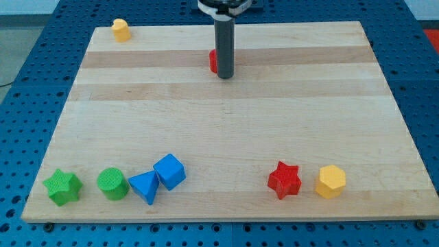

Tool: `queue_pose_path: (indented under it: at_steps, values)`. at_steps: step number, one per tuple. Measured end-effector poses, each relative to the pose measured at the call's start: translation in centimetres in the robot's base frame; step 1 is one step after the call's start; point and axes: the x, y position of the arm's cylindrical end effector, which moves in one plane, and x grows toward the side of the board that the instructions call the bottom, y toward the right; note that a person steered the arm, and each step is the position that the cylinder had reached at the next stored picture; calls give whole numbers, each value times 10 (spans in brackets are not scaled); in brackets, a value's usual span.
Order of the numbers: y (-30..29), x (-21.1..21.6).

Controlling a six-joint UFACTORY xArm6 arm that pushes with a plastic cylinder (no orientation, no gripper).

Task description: Move the red circle top center of the board

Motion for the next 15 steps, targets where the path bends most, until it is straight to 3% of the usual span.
queue_pose_path:
  at_steps: [2, 7, 10, 12, 13, 14, 15]
  values:
    - [0, -50]
    - [-111, -52]
    - [-5, -85]
    - [-56, -71]
    - [-77, -98]
    - [-75, -133]
    - [-38, -134]
